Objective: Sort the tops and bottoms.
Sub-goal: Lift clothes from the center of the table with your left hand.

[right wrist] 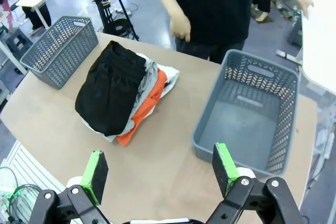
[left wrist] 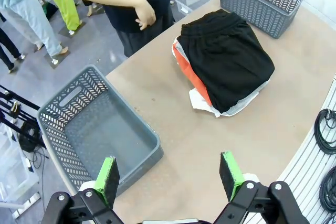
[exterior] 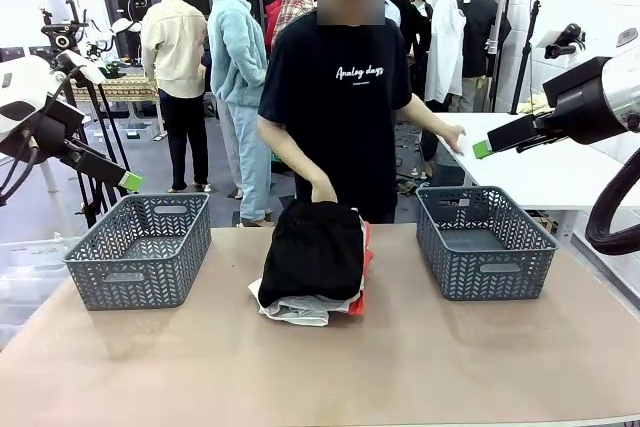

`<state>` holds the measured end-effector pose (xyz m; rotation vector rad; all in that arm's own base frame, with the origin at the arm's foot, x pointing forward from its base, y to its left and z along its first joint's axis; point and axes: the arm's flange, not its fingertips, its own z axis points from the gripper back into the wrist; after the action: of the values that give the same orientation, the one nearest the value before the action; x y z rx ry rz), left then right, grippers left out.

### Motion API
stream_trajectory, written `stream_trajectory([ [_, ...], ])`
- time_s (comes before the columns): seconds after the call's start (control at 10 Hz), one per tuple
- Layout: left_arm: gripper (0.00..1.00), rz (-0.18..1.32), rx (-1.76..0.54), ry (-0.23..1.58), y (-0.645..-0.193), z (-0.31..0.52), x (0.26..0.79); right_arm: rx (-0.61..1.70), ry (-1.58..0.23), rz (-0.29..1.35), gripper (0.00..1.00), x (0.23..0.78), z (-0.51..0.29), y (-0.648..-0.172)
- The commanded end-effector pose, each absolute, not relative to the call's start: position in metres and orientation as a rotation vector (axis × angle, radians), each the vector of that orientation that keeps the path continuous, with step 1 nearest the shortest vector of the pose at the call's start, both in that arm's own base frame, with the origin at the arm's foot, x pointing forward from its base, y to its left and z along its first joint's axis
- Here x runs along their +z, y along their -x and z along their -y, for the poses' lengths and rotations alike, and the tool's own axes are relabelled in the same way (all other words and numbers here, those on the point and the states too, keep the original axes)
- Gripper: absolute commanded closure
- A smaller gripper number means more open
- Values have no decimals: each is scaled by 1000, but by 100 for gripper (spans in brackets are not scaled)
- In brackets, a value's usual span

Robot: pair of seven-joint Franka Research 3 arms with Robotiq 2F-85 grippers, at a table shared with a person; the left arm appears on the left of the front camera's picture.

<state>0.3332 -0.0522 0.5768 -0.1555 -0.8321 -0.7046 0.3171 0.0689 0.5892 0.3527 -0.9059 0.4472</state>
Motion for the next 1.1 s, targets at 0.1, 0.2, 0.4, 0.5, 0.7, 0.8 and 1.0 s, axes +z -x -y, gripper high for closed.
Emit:
stream_trajectory([
  [0.1, 0, 833, -708, 163, -330, 51, 574, 445, -371, 906, 0, 588, -70, -318],
  [0.2, 0, 833, -708, 163, -330, 51, 574, 445, -371, 906, 0, 588, -70, -318],
  [0.4, 0, 833, -708, 163, -330, 51, 574, 445, -371, 906, 0, 588, -70, -318],
  [0.5, 0, 833, -708, 163, -330, 51, 574, 445, -371, 906, 0, 588, -70, -318],
  [0.7, 0, 833, -708, 163, -330, 51, 574, 445, -371, 906, 0, 588, -70, -318],
  [0.8, 0, 833, -708, 163, -330, 51, 574, 445, -371, 906, 0, 588, -70, -318],
  [1.0, 0, 833, -708, 163, -330, 51, 574, 445, -371, 906, 0, 588, -70, -318],
])
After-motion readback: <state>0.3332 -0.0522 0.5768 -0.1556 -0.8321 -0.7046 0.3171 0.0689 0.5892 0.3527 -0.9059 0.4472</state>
